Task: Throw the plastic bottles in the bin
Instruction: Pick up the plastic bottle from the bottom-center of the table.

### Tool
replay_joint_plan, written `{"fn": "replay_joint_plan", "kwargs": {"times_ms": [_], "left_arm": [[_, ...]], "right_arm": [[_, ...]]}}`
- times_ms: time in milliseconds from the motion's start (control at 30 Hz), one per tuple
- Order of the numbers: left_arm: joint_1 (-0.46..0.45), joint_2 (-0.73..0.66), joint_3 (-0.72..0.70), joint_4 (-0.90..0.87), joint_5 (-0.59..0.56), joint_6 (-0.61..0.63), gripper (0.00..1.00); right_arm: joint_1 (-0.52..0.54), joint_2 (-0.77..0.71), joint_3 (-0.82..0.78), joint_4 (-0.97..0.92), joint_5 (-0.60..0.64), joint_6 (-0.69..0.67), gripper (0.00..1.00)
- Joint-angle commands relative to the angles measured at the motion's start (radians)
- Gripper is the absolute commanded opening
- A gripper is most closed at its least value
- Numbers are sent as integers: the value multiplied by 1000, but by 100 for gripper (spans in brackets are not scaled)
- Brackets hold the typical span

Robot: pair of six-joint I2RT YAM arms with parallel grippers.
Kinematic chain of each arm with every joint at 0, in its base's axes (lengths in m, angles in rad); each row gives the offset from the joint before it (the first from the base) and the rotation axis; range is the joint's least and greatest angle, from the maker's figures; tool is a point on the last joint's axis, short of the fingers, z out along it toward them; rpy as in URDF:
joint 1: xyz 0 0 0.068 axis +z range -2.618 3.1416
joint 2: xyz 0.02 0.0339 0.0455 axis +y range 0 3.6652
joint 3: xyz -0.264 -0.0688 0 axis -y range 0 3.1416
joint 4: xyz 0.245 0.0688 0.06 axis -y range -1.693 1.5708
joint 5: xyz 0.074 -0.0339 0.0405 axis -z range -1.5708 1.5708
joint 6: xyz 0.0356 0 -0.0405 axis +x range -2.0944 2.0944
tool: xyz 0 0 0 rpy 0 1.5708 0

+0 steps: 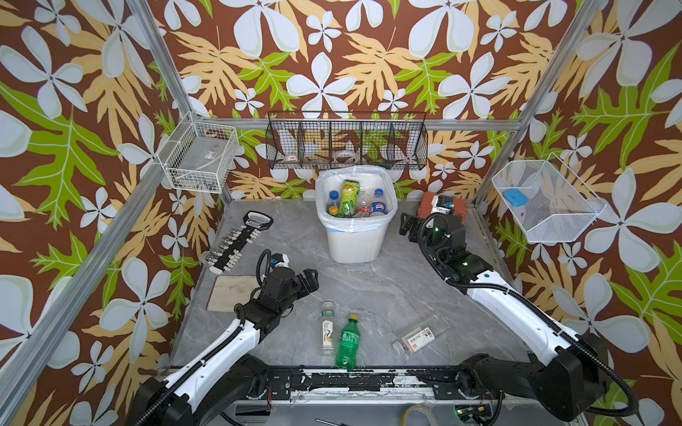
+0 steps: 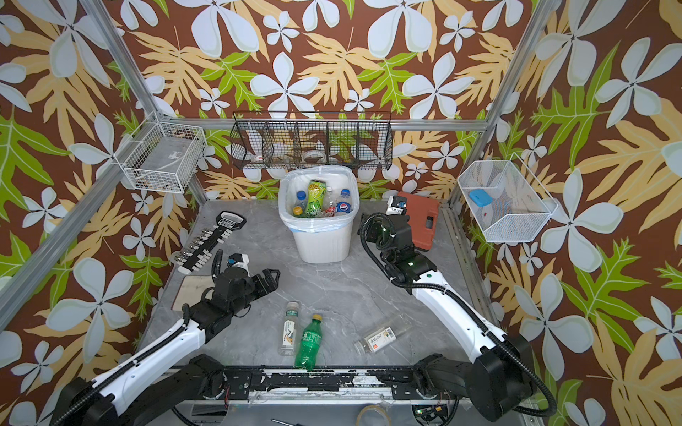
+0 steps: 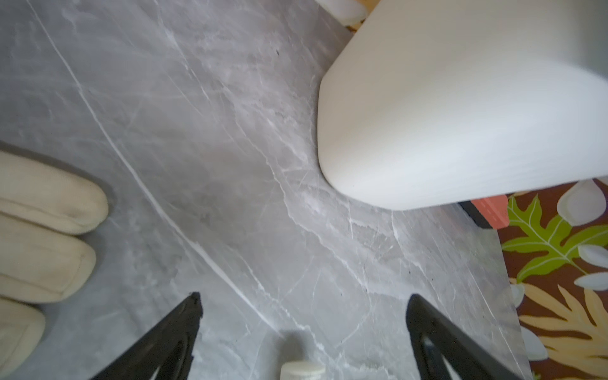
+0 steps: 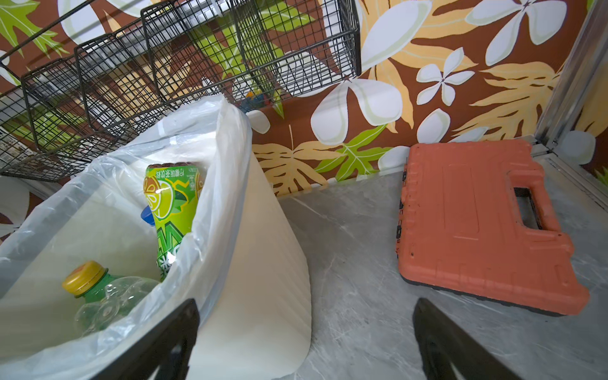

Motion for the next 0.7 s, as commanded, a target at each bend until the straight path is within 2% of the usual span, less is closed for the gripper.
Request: {"fn": "replay_joint_plan", "kwargs": {"times_ms": [0, 400, 667], "left_arm": [[-7, -33, -7, -135, 103, -22, 97], [-320, -128, 14, -392, 16, -192, 96], [-460, -113, 28, -451, 4, -277, 95]], "right_arm": [[0, 3, 1, 20, 3, 0, 100], [-1, 2, -32, 41, 18, 9, 99], [-2, -6, -36, 45, 18, 12, 99]]}}
